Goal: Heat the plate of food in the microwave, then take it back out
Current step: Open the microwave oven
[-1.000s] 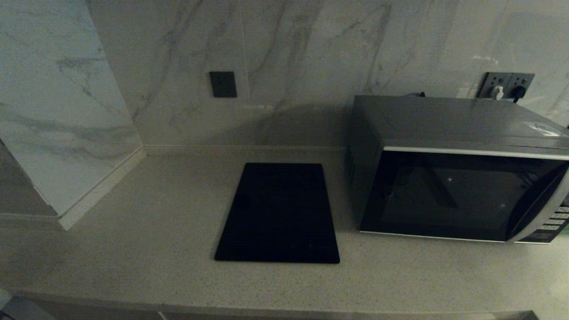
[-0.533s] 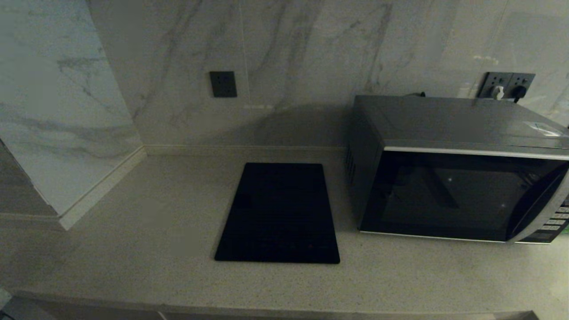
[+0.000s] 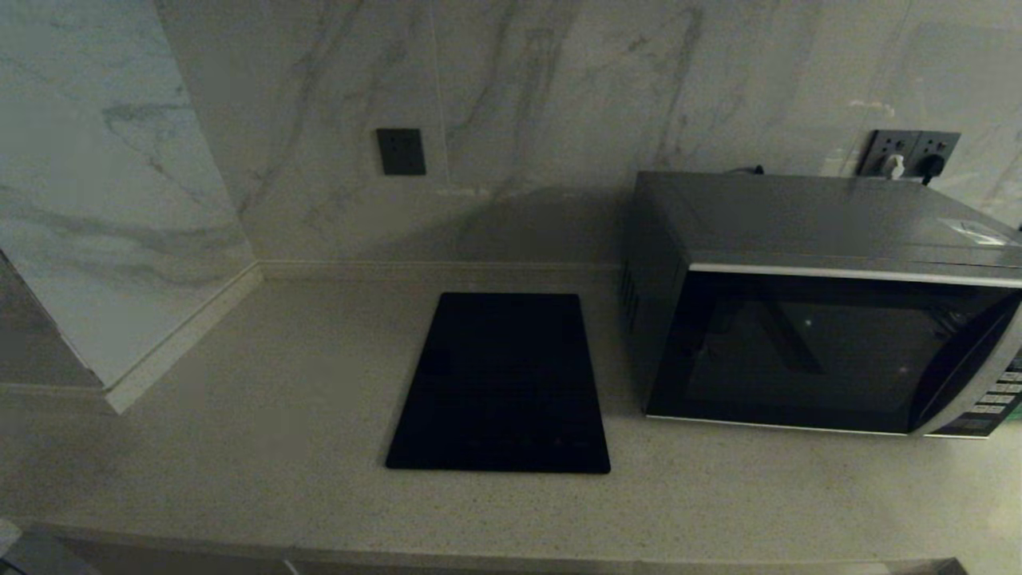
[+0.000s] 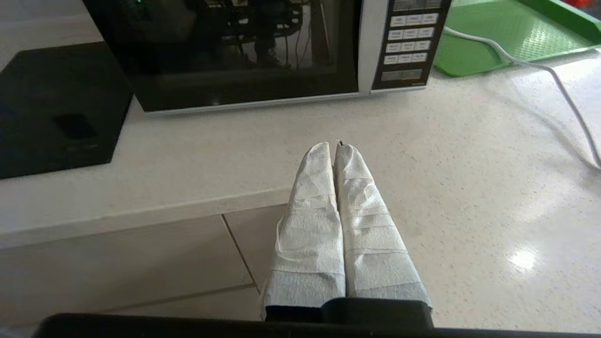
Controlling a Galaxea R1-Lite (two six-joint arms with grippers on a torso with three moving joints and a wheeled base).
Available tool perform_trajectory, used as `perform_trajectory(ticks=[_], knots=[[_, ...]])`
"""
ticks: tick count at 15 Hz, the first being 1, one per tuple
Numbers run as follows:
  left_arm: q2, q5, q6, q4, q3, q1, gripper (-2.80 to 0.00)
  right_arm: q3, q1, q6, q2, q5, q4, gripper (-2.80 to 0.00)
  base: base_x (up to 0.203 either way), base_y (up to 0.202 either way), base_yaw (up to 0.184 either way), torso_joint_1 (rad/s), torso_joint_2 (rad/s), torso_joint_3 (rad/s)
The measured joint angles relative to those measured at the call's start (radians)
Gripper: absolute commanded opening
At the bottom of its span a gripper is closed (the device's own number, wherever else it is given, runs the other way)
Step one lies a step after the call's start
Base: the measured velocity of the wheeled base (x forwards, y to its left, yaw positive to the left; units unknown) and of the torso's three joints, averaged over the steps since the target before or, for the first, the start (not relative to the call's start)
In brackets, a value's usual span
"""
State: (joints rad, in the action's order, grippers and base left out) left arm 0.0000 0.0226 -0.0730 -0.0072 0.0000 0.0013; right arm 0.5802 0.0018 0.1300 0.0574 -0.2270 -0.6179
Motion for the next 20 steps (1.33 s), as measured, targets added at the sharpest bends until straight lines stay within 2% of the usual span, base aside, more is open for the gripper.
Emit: perform_trajectory(ticks=[3, 6, 8, 9, 12, 15, 18, 20], knots=[[0.0, 0.0, 0.0, 0.0, 0.0, 0.0, -2.8, -0.166, 0.002, 0.0, -0.042, 0.0, 0.149, -2.8, 0.0, 0.0, 0.0, 0.0, 0.0, 0.0], [0.0, 0.0, 0.0, 0.0, 0.0, 0.0, -2.8, -0.402, 0.002, -0.043, -0.055, 0.008, 0.401, -2.8, 0.0, 0.0, 0.0, 0.0, 0.0, 0.0], [0.0, 0.0, 0.0, 0.0, 0.0, 0.0, -2.8, -0.505, 0.002, -0.079, -0.056, 0.071, 0.584, -2.8, 0.0, 0.0, 0.0, 0.0, 0.0, 0.0], [0.0, 0.0, 0.0, 0.0, 0.0, 0.0, -2.8, -0.529, 0.002, -0.087, -0.056, 0.118, 0.627, -2.8, 0.0, 0.0, 0.0, 0.0, 0.0, 0.0], [0.0, 0.0, 0.0, 0.0, 0.0, 0.0, -2.8, -0.572, 0.002, -0.13, -0.057, 0.218, 0.623, -2.8, 0.0, 0.0, 0.0, 0.0, 0.0, 0.0], [0.0, 0.0, 0.0, 0.0, 0.0, 0.0, -2.8, -0.579, 0.002, -0.096, -0.057, 0.214, 0.619, -2.8, 0.0, 0.0, 0.0, 0.0, 0.0, 0.0], [0.0, 0.0, 0.0, 0.0, 0.0, 0.0, -2.8, -0.58, 0.002, -0.019, -0.057, 0.196, 0.618, -2.8, 0.0, 0.0, 0.0, 0.0, 0.0, 0.0], [0.0, 0.0, 0.0, 0.0, 0.0, 0.0, -2.8, -0.58, 0.002, -0.004, -0.057, 0.192, 0.618, -2.8, 0.0, 0.0, 0.0, 0.0, 0.0, 0.0]])
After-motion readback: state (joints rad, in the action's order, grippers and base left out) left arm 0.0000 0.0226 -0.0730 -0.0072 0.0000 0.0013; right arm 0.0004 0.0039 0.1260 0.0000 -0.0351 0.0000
